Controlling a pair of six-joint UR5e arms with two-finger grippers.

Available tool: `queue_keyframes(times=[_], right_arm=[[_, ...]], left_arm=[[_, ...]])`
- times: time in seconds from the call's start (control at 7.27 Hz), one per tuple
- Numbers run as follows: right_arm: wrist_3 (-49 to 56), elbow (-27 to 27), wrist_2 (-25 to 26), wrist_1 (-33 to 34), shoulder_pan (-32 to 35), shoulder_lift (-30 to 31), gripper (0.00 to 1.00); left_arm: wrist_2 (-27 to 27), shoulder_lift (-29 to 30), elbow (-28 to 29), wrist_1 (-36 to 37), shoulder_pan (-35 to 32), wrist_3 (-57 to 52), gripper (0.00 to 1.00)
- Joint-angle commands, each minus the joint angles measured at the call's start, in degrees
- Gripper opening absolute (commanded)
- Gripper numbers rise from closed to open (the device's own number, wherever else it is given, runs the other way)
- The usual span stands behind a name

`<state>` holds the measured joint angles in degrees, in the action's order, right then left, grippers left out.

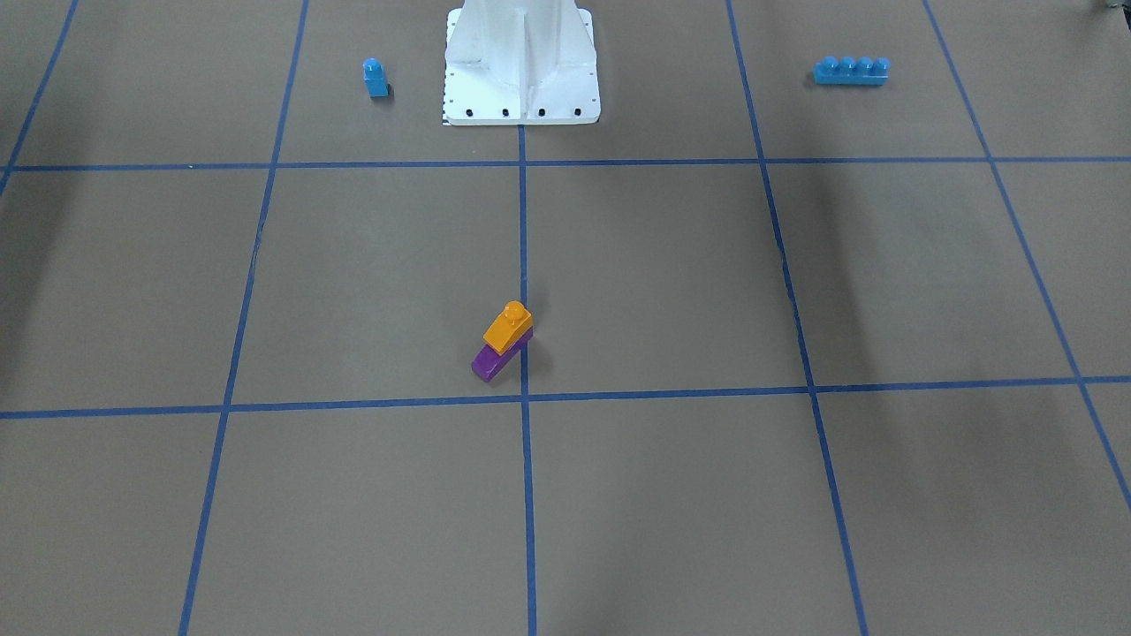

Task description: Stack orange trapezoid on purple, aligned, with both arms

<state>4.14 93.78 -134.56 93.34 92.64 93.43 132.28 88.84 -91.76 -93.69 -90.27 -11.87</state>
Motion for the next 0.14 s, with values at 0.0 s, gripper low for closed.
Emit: queue_keyframes(times=[0.0], right_arm=[[0.1, 0.0, 0.0, 0.0, 0.0, 0.0, 1.0]], left_arm=[[0.0, -0.1, 0.0, 0.0, 0.0, 0.0, 1.0]])
